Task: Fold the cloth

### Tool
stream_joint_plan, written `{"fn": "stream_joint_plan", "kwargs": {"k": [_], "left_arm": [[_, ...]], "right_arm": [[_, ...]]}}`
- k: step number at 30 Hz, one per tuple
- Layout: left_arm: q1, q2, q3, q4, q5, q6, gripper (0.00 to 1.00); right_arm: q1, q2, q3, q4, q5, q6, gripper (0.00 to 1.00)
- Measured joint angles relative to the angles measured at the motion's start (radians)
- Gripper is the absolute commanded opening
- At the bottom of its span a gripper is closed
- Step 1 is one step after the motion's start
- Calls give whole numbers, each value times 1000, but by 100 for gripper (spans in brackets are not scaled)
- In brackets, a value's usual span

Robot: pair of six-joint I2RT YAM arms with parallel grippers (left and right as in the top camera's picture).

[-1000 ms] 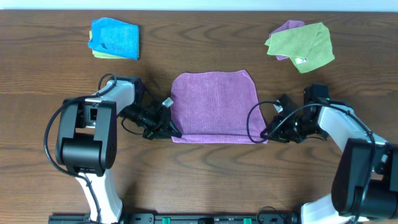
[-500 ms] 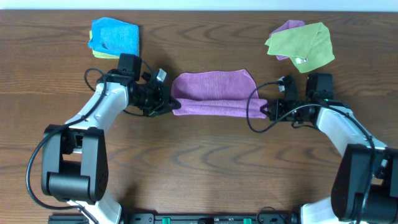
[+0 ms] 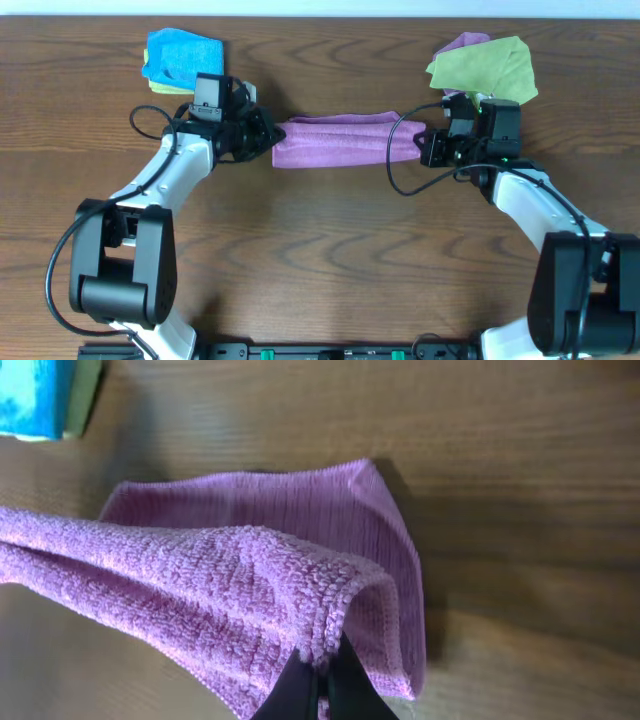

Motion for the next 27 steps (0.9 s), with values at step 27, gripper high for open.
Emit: {"fn": "stream_joint_plan", "kwargs": {"k": [27], "left_arm": [[-10, 180, 0, 268, -124, -104, 6]], "right_arm": [[11, 301, 191, 45, 3, 29, 1]]}}
